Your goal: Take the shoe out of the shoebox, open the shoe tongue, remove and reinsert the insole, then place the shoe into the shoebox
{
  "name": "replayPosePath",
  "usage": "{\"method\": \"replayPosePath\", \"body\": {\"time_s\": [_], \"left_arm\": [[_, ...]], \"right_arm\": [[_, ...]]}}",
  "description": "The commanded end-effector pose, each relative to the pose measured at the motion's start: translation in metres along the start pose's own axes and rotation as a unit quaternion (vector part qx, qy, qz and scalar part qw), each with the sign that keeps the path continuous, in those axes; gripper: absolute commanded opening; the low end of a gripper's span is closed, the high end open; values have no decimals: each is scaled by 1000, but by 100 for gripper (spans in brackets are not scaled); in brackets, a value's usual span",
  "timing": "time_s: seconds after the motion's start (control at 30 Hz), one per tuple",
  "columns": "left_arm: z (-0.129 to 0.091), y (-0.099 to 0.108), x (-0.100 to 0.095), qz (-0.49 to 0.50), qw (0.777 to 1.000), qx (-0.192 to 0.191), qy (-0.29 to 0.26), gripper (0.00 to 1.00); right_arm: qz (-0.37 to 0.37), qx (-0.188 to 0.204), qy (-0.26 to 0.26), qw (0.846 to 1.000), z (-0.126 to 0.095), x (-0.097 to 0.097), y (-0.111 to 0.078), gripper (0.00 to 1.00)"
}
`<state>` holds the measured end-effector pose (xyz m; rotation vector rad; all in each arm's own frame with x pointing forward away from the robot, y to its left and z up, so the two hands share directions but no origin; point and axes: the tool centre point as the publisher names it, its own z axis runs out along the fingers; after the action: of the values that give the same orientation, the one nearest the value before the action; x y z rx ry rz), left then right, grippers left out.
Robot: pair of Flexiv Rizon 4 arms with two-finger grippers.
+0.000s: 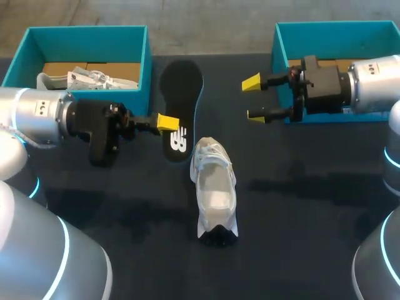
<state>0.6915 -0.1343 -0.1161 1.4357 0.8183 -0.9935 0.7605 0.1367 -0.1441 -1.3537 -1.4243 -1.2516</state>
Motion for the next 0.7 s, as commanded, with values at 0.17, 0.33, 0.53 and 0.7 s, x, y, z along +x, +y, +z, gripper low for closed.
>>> {"method": "replayPosePath", "body": {"time_s": [0.17,0.33,0.53,0.7], "left_arm": [[8,-1,9,-9,1000,1,-5,0],[21,-1,21,0,1000,13,2,0],[38,6,27,8,1000,20,7,0],[50,12,35,11,1000,13,5,0]], "right_arm": [[0,-1,0,1000,2,0,0,100],[0,-1,0,1000,2,0,0,100],[0,-1,0,1000,2,0,0,100],[3,6,0,1000,4,-2,2,100]]}}
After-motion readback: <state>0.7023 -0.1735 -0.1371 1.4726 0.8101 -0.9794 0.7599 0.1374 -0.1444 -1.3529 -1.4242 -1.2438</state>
